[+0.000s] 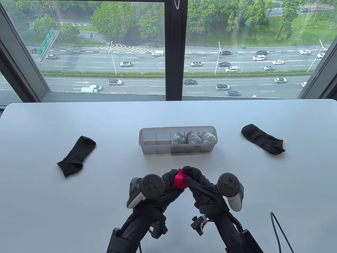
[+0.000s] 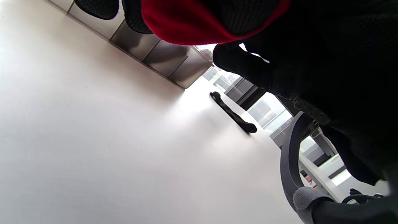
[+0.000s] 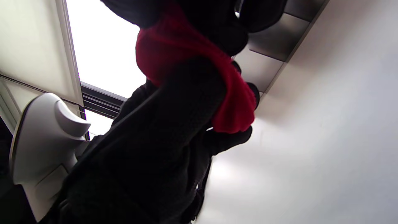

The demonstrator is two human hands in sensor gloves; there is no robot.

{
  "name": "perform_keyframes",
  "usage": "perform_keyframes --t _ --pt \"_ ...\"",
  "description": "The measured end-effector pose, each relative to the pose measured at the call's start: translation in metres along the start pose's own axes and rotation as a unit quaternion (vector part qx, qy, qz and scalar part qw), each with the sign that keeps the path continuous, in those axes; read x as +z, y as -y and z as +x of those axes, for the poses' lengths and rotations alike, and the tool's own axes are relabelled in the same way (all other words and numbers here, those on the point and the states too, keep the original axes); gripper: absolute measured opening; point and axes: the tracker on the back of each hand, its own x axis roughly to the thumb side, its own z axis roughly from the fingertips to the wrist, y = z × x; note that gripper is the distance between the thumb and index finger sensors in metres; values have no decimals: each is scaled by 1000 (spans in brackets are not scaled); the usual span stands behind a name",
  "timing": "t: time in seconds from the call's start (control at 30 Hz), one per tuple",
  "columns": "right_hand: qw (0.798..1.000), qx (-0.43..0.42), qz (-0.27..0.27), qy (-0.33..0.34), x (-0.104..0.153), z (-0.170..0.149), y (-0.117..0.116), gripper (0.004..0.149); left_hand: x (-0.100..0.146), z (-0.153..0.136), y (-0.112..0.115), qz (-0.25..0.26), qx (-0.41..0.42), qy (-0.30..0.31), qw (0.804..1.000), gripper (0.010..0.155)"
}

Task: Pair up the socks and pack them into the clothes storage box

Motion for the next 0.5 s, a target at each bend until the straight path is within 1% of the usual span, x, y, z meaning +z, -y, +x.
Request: perform_keyframes --t 0.03,0.07,0.13,0.17,0.2,0.23,0.27,0.3,0.33,0.37,0.4,0.43,0.47,0.5 --pt "1000 9 -6 -1 -1 0 2 45 0 1 1 17 -7 4 1000 64" --pt "1000 17 -6 -2 -2 -1 3 45 0 1 0 14 -12 5 1000 60" --pt "996 67 -52 -12 0 -3 9 44 -1 4 3 -21 -14 21 999 56" --pt "991 120 -61 -15 -2 -5 13 43 -2 7 7 -51 -5 48 998 55" --pt "991 128 -37 -14 -1 -7 16 42 -3 10 9 -64 -1 36 997 55" --pt "992 121 -44 -19 1 -8 16 42 -3 9 9 -66 -4 28 997 54" --pt "992 113 -56 -21 2 -9 16 42 -3 9 9 -60 -9 15 998 55" --pt "992 111 -59 -26 2 -9 16 42 0 11 9 -33 -32 -18 999 58" --pt "991 113 -59 -30 1 -8 16 42 1 12 8 -6 -63 -37 997 64" --pt "990 122 -63 -31 1 -6 16 43 5 15 5 34 -111 -39 992 72" --pt "989 132 -61 -31 1 -4 14 43 6 17 4 50 -134 -23 989 69" --pt "988 143 -55 -28 1 -1 11 44 6 21 2 52 -155 4 987 64" --pt "988 144 -53 -21 1 1 9 45 7 22 3 48 -155 5 987 62" --pt "989 139 -39 -10 1 2 9 49 7 20 2 62 -155 -10 986 61"
